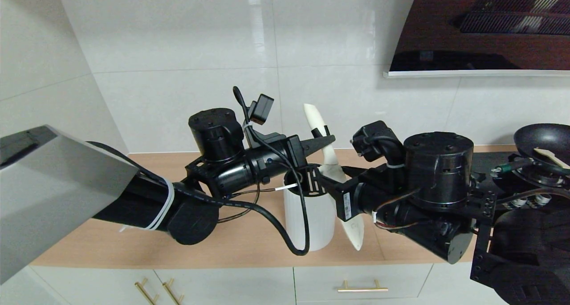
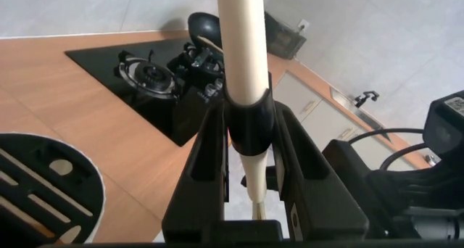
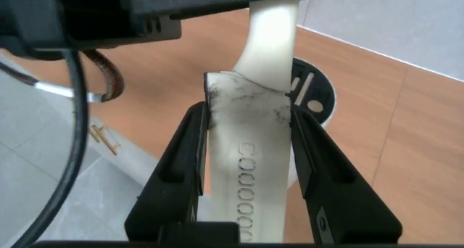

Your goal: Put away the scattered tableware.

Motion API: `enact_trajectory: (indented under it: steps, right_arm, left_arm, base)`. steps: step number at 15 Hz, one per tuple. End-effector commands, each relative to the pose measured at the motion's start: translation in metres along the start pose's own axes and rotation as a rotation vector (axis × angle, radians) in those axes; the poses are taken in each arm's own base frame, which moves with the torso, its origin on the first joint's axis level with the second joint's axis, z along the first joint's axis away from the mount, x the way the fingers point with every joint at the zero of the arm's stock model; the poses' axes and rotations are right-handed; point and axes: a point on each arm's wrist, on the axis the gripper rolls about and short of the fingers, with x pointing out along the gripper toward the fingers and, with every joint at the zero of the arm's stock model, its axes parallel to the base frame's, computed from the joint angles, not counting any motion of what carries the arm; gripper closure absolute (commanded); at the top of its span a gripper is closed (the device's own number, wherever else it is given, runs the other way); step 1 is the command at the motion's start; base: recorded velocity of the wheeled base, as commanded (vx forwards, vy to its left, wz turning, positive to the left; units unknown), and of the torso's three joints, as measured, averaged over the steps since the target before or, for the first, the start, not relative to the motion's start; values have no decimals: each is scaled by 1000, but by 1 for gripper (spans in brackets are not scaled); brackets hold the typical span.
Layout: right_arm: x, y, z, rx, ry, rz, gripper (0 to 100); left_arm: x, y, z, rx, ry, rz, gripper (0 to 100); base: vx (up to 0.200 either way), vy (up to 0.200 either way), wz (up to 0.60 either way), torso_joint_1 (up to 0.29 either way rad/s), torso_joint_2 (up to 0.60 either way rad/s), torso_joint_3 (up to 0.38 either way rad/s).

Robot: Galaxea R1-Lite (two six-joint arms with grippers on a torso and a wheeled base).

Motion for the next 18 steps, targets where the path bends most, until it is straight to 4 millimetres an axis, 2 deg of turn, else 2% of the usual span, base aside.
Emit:
enact_trajectory:
  steps: [1,6,8,11,14,16,18]
  right_arm:
    - [4,1,-4,-1,5,-4,0]
    - [-10,-9,5,20,-103,-17,0]
    - [-14,-25,9,3,-116,-61,0]
    - [-11,-32,9,-5,-115,-83,0]
    - [-9,-32,6,-7,-106,-84,0]
    - [-7,-36,5,-6,-103,-98,0]
    - [-7,-36,6,-6,-103,-100,0]
  left_arm:
    - [-2,-6,6,13,-18,-11,100]
    - [-21,-25,38,76,-116,-26,100]
    - [-40,-28,63,141,-198,-14,100]
    - [-61,-17,87,287,-273,48,100]
    - [-62,-8,86,463,-270,82,100]
    - [-50,-3,73,629,-271,73,100]
    - [-41,4,61,702,-241,85,100]
  base:
    - [0,0,0,0,0,0]
    - [0,0,0,0,0,0]
    - [0,0,0,0,0,0]
    - [0,0,0,0,0,0]
    - [0,0,0,0,0,0]
    - [0,0,0,0,0,0]
    - [0,0,0,0,0,0]
